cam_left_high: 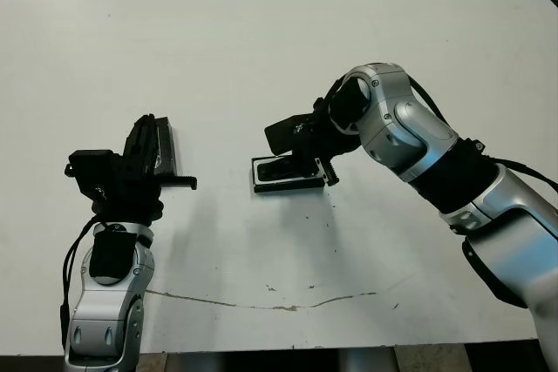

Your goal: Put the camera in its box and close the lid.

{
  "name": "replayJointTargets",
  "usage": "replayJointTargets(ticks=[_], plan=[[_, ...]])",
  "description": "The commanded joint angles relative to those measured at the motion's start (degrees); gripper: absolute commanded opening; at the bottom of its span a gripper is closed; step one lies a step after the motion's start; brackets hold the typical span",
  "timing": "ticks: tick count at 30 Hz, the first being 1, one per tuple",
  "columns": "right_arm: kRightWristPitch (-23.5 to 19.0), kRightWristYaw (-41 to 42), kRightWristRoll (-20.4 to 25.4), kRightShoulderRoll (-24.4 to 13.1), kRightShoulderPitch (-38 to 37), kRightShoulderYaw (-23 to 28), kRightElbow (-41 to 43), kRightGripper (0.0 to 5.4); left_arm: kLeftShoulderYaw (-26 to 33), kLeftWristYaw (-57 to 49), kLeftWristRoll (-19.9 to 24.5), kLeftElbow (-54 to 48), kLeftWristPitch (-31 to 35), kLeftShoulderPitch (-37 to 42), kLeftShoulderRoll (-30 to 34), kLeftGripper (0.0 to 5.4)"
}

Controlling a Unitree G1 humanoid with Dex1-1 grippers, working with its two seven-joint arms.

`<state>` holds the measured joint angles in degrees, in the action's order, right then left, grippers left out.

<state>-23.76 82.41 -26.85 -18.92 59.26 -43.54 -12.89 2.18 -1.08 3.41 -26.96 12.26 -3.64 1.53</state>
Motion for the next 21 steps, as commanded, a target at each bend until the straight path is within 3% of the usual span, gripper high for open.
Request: replayJointTargets(ticks=[1, 6, 9, 14, 21], plan=[[0.6, -0.9, 1.8, 4.1, -4.1, -2.3, -0.7, 0.57, 0.0, 0.0, -0.2, 0.9, 0.2, -1.1, -0.1, 0.0], [0.0, -0.2, 4.0, 4.2, -4.5, -0.4, -1.6, 0.57, 0.2, -0.1, -0.1, 0.7, 0.8, -1.1, -0.1, 0.0], [1.4, 0.2, 5.0, 3.6, -4.1, 0.5, -2.3, 1.07, 0.3, 0.0, 0.1, 0.8, 0.7, -1.1, 0.0, 0.0], [8.3, 0.5, 5.6, 1.6, -2.9, 0.7, -2.3, 1.94, 0.4, 0.5, 0.2, 1.4, 0.0, -0.9, 0.1, 0.0], [10.1, 1.0, 6.6, 0.2, -2.4, 2.8, -2.4, 2.97, 0.4, 0.7, 0.0, 1.8, -0.5, -0.6, 0.2, 0.0]])
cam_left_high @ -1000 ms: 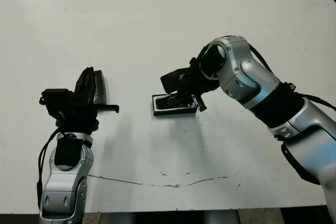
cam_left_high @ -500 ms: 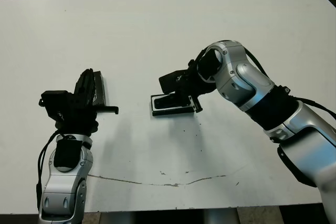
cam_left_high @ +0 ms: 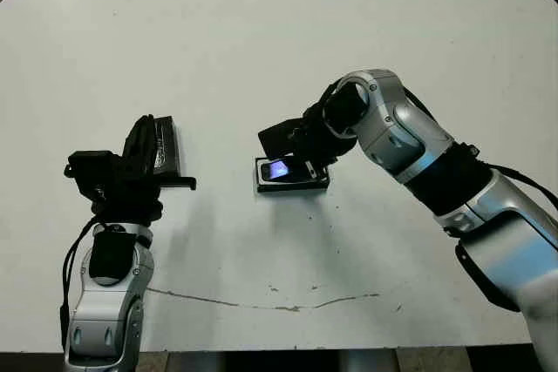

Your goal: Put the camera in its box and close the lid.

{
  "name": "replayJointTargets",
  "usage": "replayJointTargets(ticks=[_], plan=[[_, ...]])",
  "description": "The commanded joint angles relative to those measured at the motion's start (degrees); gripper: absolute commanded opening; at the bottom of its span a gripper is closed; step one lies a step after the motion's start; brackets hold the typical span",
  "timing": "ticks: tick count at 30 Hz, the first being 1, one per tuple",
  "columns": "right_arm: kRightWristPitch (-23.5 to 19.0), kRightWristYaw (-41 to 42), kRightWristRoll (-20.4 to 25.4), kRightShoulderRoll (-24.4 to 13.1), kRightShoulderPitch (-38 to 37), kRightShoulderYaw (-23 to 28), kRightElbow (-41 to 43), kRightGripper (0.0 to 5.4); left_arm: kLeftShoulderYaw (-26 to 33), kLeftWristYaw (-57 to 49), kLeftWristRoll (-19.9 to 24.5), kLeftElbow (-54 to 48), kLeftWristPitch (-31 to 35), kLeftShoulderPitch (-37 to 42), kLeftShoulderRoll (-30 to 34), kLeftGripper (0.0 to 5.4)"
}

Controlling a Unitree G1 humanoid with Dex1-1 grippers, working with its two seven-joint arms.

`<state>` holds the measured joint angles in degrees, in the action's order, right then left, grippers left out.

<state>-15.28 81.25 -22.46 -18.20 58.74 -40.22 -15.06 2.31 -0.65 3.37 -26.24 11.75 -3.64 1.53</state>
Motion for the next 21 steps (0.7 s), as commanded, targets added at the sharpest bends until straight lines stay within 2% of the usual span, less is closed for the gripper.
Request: replayJointTargets(ticks=[1, 6, 15, 21], plan=[[2.0, 2.3, 2.3, -0.8, -1.8, -0.2, -0.1, 3.14, 0.3, 0.2, 0.1, 1.1, 0.1, -0.5, 0.2, 0.0], [2.8, 2.5, 3.1, -1.5, -1.1, 0.8, -0.3, 3.84, 0.2, 0.2, -0.3, 1.3, 0.2, -0.2, 0.3, 0.0], [-0.4, 1.0, 2.5, -3.6, 1.3, 3.9, 1.5, 5.35, 0.3, 0.3, 0.1, 1.4, 0.5, 0.0, 0.2, 0.0], [-4.0, 1.1, 4.3, -5.8, 4.4, 8.7, 1.5, 5.38, 0.4, 0.4, -0.2, 1.3, 0.4, -0.2, 0.4, 0.0]])
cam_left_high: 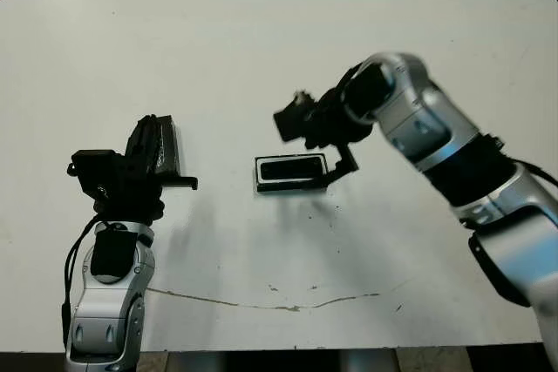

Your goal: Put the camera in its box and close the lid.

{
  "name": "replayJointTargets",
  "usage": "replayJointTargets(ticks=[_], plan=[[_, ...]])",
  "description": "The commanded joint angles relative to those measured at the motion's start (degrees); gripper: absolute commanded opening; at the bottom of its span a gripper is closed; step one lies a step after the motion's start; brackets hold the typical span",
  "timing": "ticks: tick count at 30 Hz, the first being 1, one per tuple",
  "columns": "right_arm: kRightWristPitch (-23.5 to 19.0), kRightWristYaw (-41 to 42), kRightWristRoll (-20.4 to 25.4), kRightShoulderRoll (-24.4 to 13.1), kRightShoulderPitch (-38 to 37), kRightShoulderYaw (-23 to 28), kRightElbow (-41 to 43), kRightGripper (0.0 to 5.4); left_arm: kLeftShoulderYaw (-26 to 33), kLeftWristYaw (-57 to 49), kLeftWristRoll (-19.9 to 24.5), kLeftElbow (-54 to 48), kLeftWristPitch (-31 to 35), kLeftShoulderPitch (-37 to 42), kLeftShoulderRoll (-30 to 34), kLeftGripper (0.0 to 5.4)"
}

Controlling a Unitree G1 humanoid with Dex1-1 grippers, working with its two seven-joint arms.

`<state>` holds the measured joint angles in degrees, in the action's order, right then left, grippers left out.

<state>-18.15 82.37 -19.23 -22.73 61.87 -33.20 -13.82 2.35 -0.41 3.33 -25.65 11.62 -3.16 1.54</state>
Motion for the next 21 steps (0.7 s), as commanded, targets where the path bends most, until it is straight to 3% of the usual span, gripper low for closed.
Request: replayJointTargets(ticks=[1, 8, 12, 16, 19, 21], plan=[[-1.1, -0.3, 1.5, -1.7, 1.6, 2.5, 0.3, 5.38, 0.3, 0.2, -0.2, 0.7, 0.5, -0.7, 0.5, 0.0], [0.6, -3.1, 7.9, -4.8, -0.4, 10.4, 2.1, 5.38, 0.5, 0.3, -0.1, 0.6, 0.4, -0.7, 0.6, 0.0], [-6.0, -7.7, 16.2, -5.5, -8.0, 19.5, 8.6, 5.38, 0.7, 0.2, 0.0, 0.1, 1.2, -0.8, 0.6, 0.0], [-11.6, -17.4, 21.2, -4.9, -18.4, 27.4, 19.0, 5.38, 1.1, 0.1, 0.1, 0.0, 1.2, -0.8, 0.6, 0.0], [-16.2, -28.4, 22.2, -1.8, -27.7, 31.2, 27.4, 5.07, 1.5, 0.2, 0.7, -0.1, 1.8, -0.5, 0.4, 0.0], [-15.8, -35.5, 21.3, 0.2, -33.5, 31.8, 32.5, 4.73, 1.6, 0.4, 0.7, 0.2, 1.4, -0.3, 0.6, 0.0]])
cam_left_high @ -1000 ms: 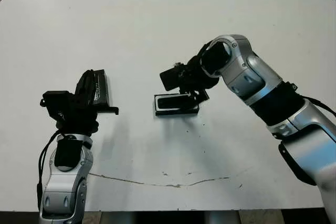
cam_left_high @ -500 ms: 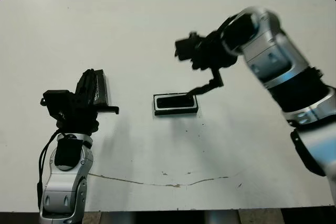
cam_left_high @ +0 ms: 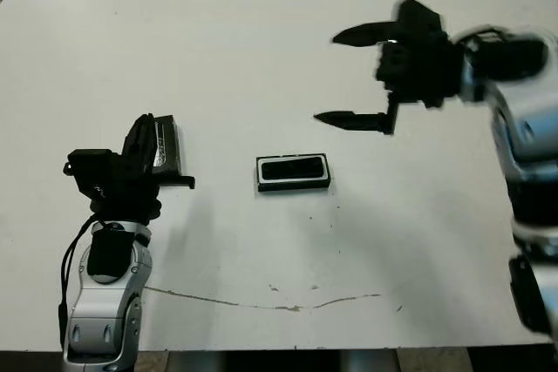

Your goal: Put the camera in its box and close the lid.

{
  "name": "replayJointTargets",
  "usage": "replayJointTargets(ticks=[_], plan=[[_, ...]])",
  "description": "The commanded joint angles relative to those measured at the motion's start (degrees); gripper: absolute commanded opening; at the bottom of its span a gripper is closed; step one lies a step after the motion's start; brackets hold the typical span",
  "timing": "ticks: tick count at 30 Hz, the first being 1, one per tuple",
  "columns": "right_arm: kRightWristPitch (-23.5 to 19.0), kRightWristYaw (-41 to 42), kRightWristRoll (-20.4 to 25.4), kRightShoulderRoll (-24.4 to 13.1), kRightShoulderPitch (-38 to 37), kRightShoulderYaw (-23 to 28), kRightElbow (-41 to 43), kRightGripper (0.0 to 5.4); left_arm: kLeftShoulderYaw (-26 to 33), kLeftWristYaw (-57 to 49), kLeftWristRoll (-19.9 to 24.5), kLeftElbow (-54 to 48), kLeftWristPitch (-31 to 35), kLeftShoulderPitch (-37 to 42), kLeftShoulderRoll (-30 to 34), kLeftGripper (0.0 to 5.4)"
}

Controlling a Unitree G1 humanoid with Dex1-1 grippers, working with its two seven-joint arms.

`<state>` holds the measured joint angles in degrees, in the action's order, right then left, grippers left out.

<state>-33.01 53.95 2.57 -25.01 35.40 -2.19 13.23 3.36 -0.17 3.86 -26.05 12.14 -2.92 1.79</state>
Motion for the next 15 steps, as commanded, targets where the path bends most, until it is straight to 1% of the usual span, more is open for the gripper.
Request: replayJointTargets(ticks=[1, 5, 8, 9, 12, 15], plan=[[0.7, -9.9, -1.1, 3.2, -9.6, 0.6, 7.1, 4.57, 0.5, 0.2, 0.1, 0.7, 0.8, -0.4, 0.5, 0.0], [8.4, -16.8, -2.3, 4.6, -17.0, -0.6, 9.6, 3.84, 0.5, 0.3, 0.1, 0.8, 0.9, -0.2, 0.7, 0.0], [12.8, -21.3, -3.4, 6.0, -21.2, -1.9, 10.6, 3.3, 0.6, 0.5, 0.5, 0.8, 1.1, 0.0, 0.8, 0.0], [13.3, -22.9, -3.8, 6.7, -22.4, -2.5, 11.4, 3.12, 0.6, 0.5, 0.4, 0.9, 1.1, 0.1, 0.8, 0.0], [11.7, -27.5, -6.4, 8.1, -24.6, -5.0, 13.5, 2.58, 0.6, 0.4, 0.5, 0.8, 1.5, 0.2, 0.8, 0.0], [12.5, -30.1, -8.2, 9.1, -25.2, -7.3, 12.7, 2.02, 0.5, 0.6, 0.3, 0.9, 1.2, 0.2, 1.0, 0.0]])
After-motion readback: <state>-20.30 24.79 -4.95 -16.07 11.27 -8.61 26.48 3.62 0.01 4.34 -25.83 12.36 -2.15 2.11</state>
